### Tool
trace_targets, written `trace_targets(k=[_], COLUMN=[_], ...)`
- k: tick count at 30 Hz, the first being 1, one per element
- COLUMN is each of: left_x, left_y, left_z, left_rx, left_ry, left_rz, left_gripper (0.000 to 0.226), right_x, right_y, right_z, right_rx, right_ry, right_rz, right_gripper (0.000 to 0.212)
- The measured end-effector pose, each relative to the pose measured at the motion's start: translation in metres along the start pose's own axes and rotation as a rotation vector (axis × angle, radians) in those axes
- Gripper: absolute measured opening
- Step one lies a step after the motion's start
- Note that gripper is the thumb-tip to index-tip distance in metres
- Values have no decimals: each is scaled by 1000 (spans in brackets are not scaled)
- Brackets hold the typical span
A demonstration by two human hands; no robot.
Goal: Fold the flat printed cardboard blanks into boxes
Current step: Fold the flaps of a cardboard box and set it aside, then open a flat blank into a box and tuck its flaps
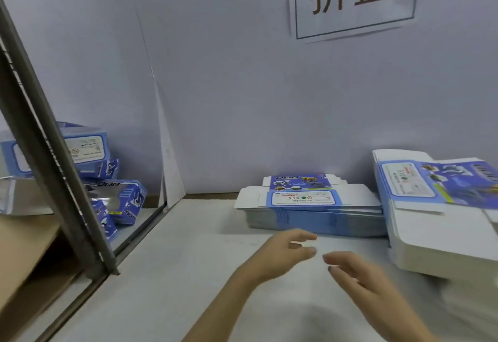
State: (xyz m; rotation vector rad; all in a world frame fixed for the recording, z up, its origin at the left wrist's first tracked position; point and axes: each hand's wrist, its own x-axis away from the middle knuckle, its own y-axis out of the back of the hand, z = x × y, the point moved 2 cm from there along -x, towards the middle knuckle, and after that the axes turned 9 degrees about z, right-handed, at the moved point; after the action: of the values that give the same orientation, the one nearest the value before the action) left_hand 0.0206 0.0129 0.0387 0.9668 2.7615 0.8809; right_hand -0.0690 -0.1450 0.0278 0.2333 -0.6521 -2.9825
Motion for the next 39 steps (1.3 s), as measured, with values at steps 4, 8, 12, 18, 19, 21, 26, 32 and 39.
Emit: trace_targets(k=[4,8,12,18,19,21,26,32,39], left_x=[-25,-43,-59,-57,-54,-50,-45,-32,-7], left_y=[-46,-72,-88,-94,-94,-95,-97,-56,-50], left_z=[-16,-41,-70,-75,-76,-79,-82,-83,-70], left_rx=[-93,-259,-450,-739,-801,-891,-899,-644,-356], left_ry=[-103,-269,-436,-687,-729,-825,-946,-910,-963], left_rz=[-48,-167,-160,-204,-283,-434,-442,-655,-760], left_gripper=[47,64,64,46,43,38,41,27,19], right_x=[4,6,10,15,16,17,17,25,21], right_y=[12,32,48,68,70,72,71,81,87], right_z=[3,1,-6,-12,-13,-14,-18,-14,-18], right_rx=[149,491,575,686,699,706,664,495,428], right_ry=[158,309,385,360,340,308,191,395,510], right_rz=[-226,-584,-814,-1013,-1027,-1031,-1014,-1025,-951], right_gripper=[37,40,34,34,37,39,45,45,18])
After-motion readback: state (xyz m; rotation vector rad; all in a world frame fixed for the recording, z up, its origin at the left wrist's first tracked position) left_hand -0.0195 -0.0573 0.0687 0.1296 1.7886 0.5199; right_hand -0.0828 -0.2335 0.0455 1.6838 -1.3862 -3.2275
